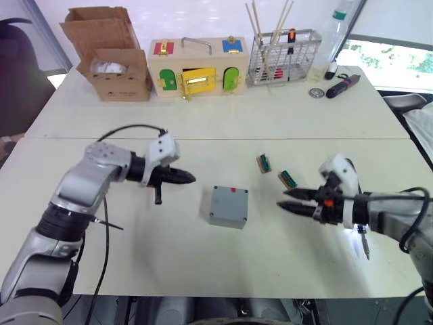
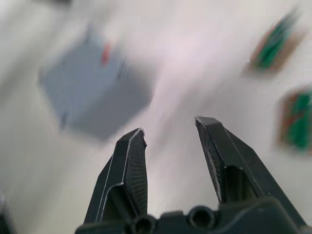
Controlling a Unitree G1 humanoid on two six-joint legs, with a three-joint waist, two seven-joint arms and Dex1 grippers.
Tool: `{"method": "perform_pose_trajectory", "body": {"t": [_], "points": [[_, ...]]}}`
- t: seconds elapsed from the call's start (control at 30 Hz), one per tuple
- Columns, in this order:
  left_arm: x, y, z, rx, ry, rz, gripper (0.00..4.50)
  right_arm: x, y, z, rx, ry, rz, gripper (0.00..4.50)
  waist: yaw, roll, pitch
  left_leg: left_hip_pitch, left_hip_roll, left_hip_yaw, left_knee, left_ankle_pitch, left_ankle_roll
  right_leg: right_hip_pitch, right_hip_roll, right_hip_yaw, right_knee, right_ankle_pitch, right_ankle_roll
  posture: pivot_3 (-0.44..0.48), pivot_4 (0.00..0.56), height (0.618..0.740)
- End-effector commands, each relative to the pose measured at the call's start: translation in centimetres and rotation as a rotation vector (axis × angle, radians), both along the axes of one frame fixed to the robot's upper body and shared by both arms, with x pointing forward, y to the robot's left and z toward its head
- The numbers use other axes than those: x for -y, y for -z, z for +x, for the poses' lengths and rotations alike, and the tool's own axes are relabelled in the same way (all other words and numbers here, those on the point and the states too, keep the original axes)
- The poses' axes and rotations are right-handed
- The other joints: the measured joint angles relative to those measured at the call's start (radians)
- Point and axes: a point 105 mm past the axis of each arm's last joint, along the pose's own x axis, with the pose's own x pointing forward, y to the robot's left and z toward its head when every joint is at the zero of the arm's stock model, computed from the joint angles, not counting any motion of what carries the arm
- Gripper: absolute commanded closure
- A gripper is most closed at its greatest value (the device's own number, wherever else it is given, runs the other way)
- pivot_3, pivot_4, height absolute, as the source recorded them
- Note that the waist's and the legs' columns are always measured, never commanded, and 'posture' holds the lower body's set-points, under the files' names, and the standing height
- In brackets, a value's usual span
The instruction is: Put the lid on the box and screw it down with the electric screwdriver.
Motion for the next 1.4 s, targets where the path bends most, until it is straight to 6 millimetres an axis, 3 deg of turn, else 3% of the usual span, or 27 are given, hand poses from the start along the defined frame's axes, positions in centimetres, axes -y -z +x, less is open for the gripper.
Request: {"method": "perform_pose_trajectory", "body": {"t": [0.03, 0.33, 0.47, 0.73, 1.4], "points": [[1.3, -1.5, -1.1, 0.038, 0.072, -0.024, 4.5, 0.3, -0.3, 2.1, 0.079, 0.104, 0.036, 2.67, -0.001, 0.0, 0.0, 0.0, 0.0, 0.0, 0.0, 0.0, 0.0, 0.0, 0.0, 0.0, 0.0, 0.0, 0.0, 0.0, 0.15, 0.74], [1.7, -1.5, -1.7, 0.036, 0.04, -0.047, 4.5, -0.9, 2.0, 6.1, 0.175, 0.246, 0.061, 2.67, -0.005, 0.0, 0.0, 0.0, 0.0, 0.002, -0.001, 0.001, -0.002, -0.002, 0.0, 0.001, 0.002, 0.0, 0.0, 0.0, 0.15, 0.74], [1.6, -1.4, -0.3, 0.096, -0.092, -0.081, 4.5, -1.4, 2.3, 7.2, 0.215, 0.263, 0.061, 2.67, -0.002, 0.0, 0.0, 0.0, 0.0, 0.002, -0.001, 0.003, -0.005, -0.003, 0.0, 0.001, 0.002, 0.0, 0.0, 0.0, 0.15, 0.74], [1.0, -0.4, -0.3, 0.082, -0.201, -0.123, 4.5, -1.9, 3.4, 7.6, 0.218, 0.252, 0.044, 2.67, -0.005, 0.0, 0.0, 0.0, 0.0, 0.002, -0.001, 0.003, -0.006, -0.003, 0.0, 0.001, 0.003, 0.0, 0.0, 0.0, 0.15, 0.74], [1.3, -0.1, -0.6, 0.073, -0.198, -0.122, 4.5, -2.2, 4.0, 8.5, 0.204, 0.243, 0.049, 2.67, -0.005, 0.0, 0.0, 0.0, 0.0, 0.002, -0.001, 0.003, -0.006, -0.003, 0.0, 0.001, 0.003, 0.0, 0.0, 0.0, 0.15, 0.74]]}}
